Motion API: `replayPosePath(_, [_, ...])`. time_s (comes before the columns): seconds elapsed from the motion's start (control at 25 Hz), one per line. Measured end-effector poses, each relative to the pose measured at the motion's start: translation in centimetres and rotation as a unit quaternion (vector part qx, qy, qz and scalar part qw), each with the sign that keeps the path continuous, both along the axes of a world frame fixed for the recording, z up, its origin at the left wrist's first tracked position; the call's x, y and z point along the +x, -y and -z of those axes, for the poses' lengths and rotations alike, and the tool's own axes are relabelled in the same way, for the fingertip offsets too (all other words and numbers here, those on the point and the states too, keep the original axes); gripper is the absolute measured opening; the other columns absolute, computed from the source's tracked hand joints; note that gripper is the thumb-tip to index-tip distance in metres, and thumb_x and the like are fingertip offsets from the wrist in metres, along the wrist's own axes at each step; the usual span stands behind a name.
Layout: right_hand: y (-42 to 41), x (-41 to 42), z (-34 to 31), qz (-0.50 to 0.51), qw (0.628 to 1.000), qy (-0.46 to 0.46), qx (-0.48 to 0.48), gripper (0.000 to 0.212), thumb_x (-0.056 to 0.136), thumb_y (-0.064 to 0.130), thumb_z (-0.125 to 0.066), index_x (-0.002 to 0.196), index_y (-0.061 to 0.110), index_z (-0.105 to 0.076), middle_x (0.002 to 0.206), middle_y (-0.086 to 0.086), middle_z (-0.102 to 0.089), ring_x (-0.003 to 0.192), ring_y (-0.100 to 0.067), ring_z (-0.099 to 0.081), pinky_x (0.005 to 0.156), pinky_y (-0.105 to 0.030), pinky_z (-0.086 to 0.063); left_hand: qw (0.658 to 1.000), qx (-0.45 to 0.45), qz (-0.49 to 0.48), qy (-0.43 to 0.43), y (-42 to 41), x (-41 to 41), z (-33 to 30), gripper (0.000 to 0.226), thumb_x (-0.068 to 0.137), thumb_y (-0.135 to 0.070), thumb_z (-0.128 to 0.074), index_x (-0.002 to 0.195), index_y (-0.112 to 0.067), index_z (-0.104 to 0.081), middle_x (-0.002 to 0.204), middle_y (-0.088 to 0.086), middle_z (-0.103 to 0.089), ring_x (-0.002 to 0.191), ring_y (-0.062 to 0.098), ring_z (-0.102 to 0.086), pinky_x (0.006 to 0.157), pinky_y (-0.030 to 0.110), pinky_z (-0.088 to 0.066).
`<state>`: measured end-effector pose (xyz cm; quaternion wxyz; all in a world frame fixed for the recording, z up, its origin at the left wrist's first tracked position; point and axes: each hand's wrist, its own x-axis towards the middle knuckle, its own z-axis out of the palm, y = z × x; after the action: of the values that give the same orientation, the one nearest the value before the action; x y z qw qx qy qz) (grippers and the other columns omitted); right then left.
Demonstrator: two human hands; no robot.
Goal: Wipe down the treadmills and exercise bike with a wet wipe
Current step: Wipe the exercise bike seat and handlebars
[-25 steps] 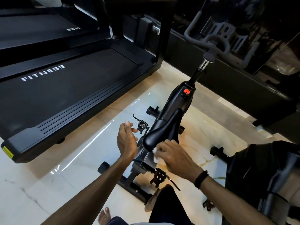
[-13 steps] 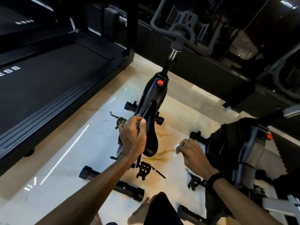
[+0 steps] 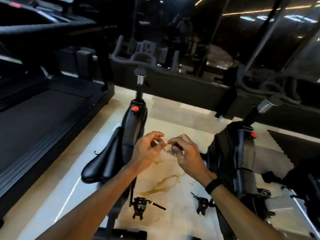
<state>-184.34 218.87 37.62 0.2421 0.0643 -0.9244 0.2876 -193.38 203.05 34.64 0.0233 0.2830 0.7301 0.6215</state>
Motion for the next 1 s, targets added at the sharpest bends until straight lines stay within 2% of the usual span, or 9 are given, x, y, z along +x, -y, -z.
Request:
replayPosePath(0.04, [-1.5,1.6,-0.7,0.018,1.0,-0.004,-0.015,0.029,0.09,-0.015,-0.053,0.108,0.002,-0.068,0.098,-0.008,-0.055,0.087,-0.005,-0.055,0.076,-0.011,-0.046,0.999,-0.004,0.047,0.004,-2.6,1.2,-0.6,0.033,0.081,-0.06,-0.065,0.103,-0.036,-0.068,0.092,-0.011,-0.073,0.083,0.012,-0.069,0.077,0.042,-0.058])
replayPosePath(0.12, [-5.2,5.4,-1.8,0.061,0.997,-0.014,-0.037,0.034,0.086,-0.019,-0.052,0.107,0.001,-0.068,0.101,-0.009,-0.058,0.09,-0.008,-0.058,0.079,-0.012,-0.049,0.994,-0.001,0.113,-0.009,-8.0,4.5,-1.7,0.036,0.079,-0.063,-0.065,0.099,-0.034,-0.07,0.09,-0.011,-0.073,0.083,0.01,-0.068,0.075,0.035,-0.055])
replayPosePath(0.24, [-11.5,12.2,-3.1,0.154,0.986,-0.053,-0.039,0.026,0.089,-0.014,-0.055,0.103,0.003,-0.069,0.101,-0.004,-0.061,0.093,-0.005,-0.058,0.082,-0.008,-0.043,0.988,0.005,0.139,-0.073,-15.7,10.0,-3.0,0.038,0.076,-0.06,-0.068,0.092,-0.025,-0.072,0.079,-0.008,-0.072,0.069,0.008,-0.064,0.063,0.028,-0.048])
replayPosePath(0.32, [-14.9,16.7,-3.4,0.207,0.976,-0.054,-0.04,0.019,0.093,-0.006,-0.059,0.105,0.005,-0.07,0.101,-0.003,-0.063,0.09,-0.005,-0.058,0.081,-0.008,-0.042,0.982,0.028,0.168,-0.086,-20.2,13.1,-3.2,0.031,0.078,-0.05,-0.073,0.086,-0.02,-0.073,0.073,-0.005,-0.071,0.063,0.013,-0.062,0.059,0.03,-0.048])
replayPosePath(0.44, [-18.3,22.5,-3.6,0.247,0.967,-0.029,-0.054,0.021,0.093,0.005,-0.067,0.114,0.008,-0.069,0.106,-0.003,-0.066,0.091,-0.006,-0.058,0.08,-0.008,-0.042,0.971,0.052,0.224,-0.071,-25.3,17.3,-3.5,0.024,0.078,-0.047,-0.074,0.086,-0.025,-0.074,0.075,0.002,-0.072,0.07,0.028,-0.067,0.064,0.045,-0.055])
replayPosePath(0.6, [-22.1,28.1,-3.6,0.303,0.95,-0.024,-0.075,0.021,0.092,0.017,-0.073,0.112,0.013,-0.071,0.103,0.001,-0.069,0.09,-0.009,-0.061,0.077,-0.014,-0.046,0.951,0.062,0.294,-0.077,-30.3,21.7,-3.5,0.015,0.078,-0.047,-0.071,0.089,-0.037,-0.072,0.081,-0.003,-0.074,0.076,0.021,-0.072,0.07,0.049,-0.057])
replayPosePath(0.68, [-23.4,28.9,-3.2,0.323,0.942,-0.029,-0.083,0.019,0.092,0.024,-0.072,0.108,0.015,-0.072,0.097,0.001,-0.068,0.085,-0.013,-0.06,0.073,-0.018,-0.047,0.951,0.048,0.297,-0.07,-32.1,22.2,-3.1,0.019,0.077,-0.044,-0.077,0.091,-0.03,-0.074,0.081,-0.006,-0.074,0.076,0.015,-0.071,0.07,0.046,-0.058])
replayPosePath(0.8, [-24.6,27.9,-2.5,0.34,0.934,-0.05,-0.101,0.016,0.091,0.024,-0.073,0.103,0.014,-0.071,0.092,0.001,-0.067,0.078,-0.014,-0.059,0.067,-0.021,-0.047,0.956,0.03,0.284,-0.066,-34.1,20.8,-2.7,0.018,0.077,-0.025,-0.087,0.087,-0.016,-0.074,0.075,-0.006,-0.072,0.068,0.007,-0.067,0.066,0.038,-0.057])
replayPosePath(1.0, [-27.5,21.3,-3.1,0.341,0.928,-0.044,-0.144,0.009,0.091,0.018,-0.074,0.099,0.017,-0.07,0.082,0.003,-0.068,0.071,-0.01,-0.059,0.063,-0.019,-0.047,0.958,0.035,0.275,-0.067,-37.1,15.0,-3.5,0.015,0.078,-0.021,-0.086,0.083,-0.016,-0.072,0.071,-0.008,-0.07,0.063,0.005,-0.063,0.062,0.033,-0.055])
